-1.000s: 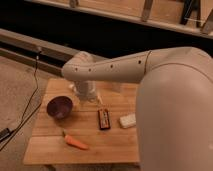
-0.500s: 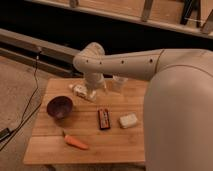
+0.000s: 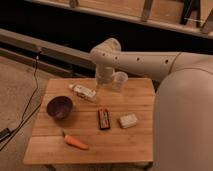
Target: Place the ceramic cup in the ceramic bowl
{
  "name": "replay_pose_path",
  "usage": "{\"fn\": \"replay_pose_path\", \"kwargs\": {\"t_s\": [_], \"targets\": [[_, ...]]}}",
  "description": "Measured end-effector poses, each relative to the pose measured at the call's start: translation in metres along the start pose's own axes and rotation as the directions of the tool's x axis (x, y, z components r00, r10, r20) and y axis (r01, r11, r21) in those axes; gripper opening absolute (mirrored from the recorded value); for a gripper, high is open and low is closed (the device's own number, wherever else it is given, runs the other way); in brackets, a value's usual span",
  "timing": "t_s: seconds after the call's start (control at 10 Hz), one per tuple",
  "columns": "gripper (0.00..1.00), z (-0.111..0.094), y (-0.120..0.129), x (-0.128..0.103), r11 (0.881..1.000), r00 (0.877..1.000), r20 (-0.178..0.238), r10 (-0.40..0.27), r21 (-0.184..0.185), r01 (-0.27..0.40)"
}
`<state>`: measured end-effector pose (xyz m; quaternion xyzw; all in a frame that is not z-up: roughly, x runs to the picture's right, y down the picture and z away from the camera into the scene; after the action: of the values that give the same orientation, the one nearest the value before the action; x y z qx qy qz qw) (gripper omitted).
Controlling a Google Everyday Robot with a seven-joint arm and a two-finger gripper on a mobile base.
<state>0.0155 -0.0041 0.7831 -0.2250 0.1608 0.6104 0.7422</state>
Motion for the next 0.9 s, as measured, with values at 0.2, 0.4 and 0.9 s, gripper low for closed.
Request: {"fn": "replay_pose_path", "kwargs": {"t_s": [0.2,0.4,0.9], "targets": [[0.65,0.006,-0.030,-0.014,1.000,0.999,-0.020,-0.025,-0.008,0.025],[0.65,0.021,-0.046,-0.033,0.997,0.995,-0.056,-0.081,-0.018,0.080],[0.65,0.054,-0.065,-0.078,0.979,0.972,-0.113,-0.205,-0.033,0.203]]}}
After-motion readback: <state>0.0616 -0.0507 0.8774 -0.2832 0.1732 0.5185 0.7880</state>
